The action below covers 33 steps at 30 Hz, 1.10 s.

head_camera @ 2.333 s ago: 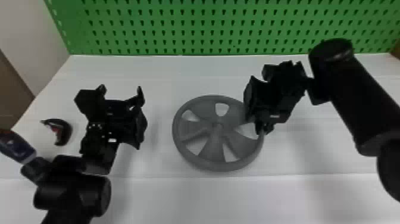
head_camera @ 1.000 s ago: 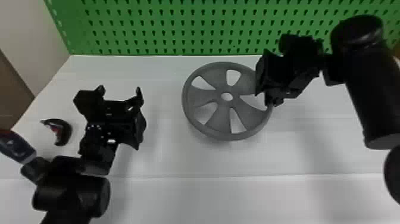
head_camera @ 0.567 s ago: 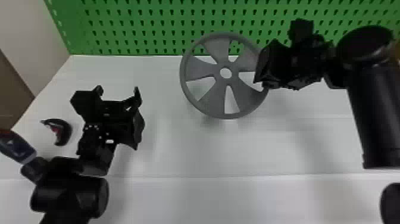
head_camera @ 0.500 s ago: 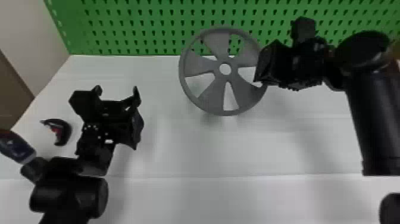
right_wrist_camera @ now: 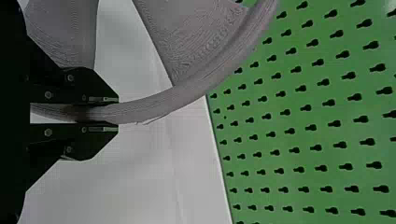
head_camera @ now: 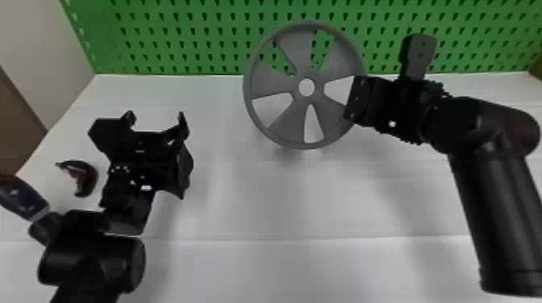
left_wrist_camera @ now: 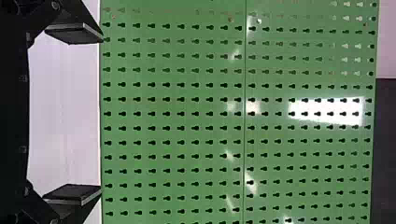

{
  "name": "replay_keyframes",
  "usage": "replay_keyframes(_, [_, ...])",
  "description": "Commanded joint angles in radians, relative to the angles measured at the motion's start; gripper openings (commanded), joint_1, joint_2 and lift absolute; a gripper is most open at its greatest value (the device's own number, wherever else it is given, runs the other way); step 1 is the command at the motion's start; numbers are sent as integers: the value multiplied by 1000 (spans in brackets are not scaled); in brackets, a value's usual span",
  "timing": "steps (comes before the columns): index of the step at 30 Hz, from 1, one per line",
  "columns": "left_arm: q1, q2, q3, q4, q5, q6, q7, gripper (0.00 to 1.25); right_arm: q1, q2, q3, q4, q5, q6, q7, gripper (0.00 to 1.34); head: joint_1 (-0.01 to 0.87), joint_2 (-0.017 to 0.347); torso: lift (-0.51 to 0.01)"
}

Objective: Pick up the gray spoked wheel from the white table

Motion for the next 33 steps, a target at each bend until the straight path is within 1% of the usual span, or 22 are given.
replay_keyframes(1, [0, 0, 2, -9, 5, 0, 0, 1103, 41, 13, -3, -28, 141, -84, 63, 239, 806, 44, -98])
replay_keyframes(3, [-1, 0, 2, -14, 7, 0, 0, 1103, 75, 18, 8, -28, 180, -197, 94, 239, 806, 44, -98])
replay_keyframes(5, [-1, 0, 0, -17, 8, 0, 0, 1103, 104, 26, 11, -28, 199, -285, 100, 241, 806, 44, -98])
replay_keyframes(8, [-1, 0, 0, -20, 16, 0, 0, 1103, 136, 43, 10, -30, 265, -370, 128, 239, 806, 44, -98])
replay_keyframes(11, [-1, 0, -2, -20, 16, 0, 0, 1103, 170, 49, 13, -30, 300, -464, 129, 241, 806, 44, -98])
replay_keyframes(16, [-3, -2, -5, -21, 19, 0, 0, 1103, 230, 72, 10, -30, 388, -625, 129, 241, 806, 44, -98])
replay_keyframes(22, [-4, -2, -14, -21, 19, 3, 0, 1103, 288, 75, 22, -16, 421, -759, 128, 241, 806, 44, -98])
replay_keyframes(30, [0, -3, -28, -21, 22, 3, 0, 1103, 342, 81, 16, -14, 443, -841, 126, 239, 806, 44, -98])
replay_keyframes(33, [3, -2, -28, -21, 24, 3, 0, 1103, 349, 78, 20, -14, 452, -858, 126, 239, 806, 44, -98])
